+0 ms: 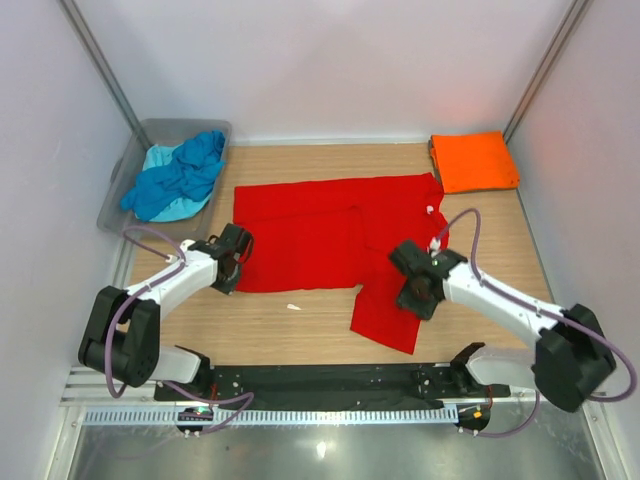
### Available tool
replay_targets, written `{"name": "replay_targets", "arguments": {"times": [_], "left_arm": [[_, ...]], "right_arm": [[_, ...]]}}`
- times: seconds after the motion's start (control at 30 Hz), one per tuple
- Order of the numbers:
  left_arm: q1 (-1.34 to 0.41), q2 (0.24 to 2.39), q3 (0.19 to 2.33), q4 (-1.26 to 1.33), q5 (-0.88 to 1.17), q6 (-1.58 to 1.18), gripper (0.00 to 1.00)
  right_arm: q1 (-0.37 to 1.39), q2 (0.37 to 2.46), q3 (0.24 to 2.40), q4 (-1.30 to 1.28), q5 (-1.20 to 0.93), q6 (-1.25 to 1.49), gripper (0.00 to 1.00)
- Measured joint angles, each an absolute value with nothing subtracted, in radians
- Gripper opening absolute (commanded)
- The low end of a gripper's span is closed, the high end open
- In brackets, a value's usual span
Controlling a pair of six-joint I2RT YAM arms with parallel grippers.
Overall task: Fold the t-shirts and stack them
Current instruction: Fold the tshirt
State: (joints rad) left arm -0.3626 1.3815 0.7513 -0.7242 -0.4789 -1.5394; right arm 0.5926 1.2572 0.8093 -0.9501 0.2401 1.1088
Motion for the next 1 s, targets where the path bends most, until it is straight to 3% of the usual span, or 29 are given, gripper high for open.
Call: {"name": "replay_targets", "arguments": {"times": [0.23,0.37,0.93,1.0], "left_arm": [[-0.36,1.382,0.745,-0.686,-0.459,-1.509,0.0],[-0.36,1.382,0.745,-0.678,-0.459,-1.505,0.0],[-0.36,1.375,0.745,-0.678,-0.461,-1.507,0.0],[-0.36,1.374,0.745,-0.679,-0.461,-1.508,0.0]], "right_arm": [[0.726,1.03,0.508,-0.991,0.17,1.345,0.44],[0.731,0.954,0.494,-0.976,0.172,1.388,0.42],[0.803,0.972,0.455,-0.919,0.153,1.43,0.3],[0.817,0.98,0.456,-0.913,0.153,1.435,0.24]]}}
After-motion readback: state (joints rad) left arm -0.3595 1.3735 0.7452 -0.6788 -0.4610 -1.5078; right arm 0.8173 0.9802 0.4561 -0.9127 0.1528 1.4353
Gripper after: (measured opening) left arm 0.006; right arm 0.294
